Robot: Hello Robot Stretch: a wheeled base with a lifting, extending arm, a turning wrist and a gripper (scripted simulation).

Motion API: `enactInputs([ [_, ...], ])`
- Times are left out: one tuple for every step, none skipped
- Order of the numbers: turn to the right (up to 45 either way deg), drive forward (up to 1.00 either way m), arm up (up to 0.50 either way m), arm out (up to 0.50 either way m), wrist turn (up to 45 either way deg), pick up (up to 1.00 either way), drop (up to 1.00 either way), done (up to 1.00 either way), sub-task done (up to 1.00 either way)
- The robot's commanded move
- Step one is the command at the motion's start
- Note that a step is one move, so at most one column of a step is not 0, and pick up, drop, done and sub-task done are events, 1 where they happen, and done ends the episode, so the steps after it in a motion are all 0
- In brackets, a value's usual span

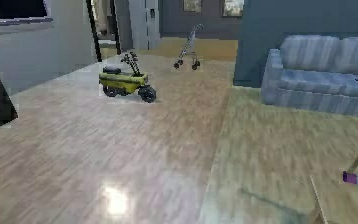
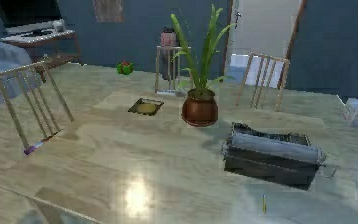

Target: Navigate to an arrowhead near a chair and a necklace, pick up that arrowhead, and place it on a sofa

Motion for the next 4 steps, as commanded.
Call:
enactInputs([
  [-45.0, 0.0, 0.0, 0.0, 0.0, 0.0, 0.0, 0.0, 0.0],
  [-27.0, 0.0, 0.0, 0.0, 0.0, 0.0, 0.0, 0.0, 0.0],
  [0.0, 0.15, 0.0, 0.0, 0.0, 0.0, 0.0, 0.0, 0.0],
  [45.0, 0.0, 0.0, 0.0, 0.0, 0.0, 0.0, 0.0, 0.0],
])
